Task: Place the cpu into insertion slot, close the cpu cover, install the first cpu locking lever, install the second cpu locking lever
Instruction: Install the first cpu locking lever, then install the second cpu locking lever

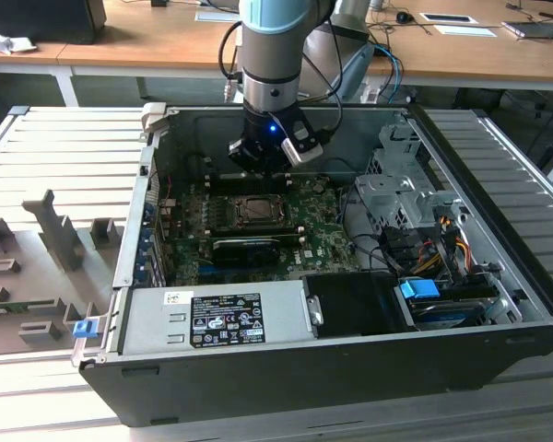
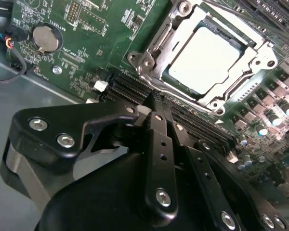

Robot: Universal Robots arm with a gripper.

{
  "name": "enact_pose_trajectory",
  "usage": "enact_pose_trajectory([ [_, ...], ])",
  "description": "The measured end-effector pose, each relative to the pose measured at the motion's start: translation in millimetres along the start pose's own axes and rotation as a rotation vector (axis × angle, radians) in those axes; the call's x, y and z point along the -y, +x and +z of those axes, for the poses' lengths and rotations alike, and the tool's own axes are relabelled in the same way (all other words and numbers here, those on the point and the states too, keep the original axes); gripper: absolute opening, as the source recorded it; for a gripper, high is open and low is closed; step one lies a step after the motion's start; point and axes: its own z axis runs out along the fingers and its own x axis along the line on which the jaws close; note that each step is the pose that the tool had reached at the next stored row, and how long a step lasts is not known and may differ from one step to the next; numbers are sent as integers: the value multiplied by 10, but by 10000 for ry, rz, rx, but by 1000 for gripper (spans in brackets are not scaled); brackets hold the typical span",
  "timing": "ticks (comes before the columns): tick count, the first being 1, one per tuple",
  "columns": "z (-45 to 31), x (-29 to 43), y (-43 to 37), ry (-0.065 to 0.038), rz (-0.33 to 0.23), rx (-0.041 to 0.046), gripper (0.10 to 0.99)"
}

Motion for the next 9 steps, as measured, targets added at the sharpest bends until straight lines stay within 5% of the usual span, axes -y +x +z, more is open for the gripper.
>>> enact_pose_trajectory([
  [9,-4,30,1,21,0,-2,106],
])
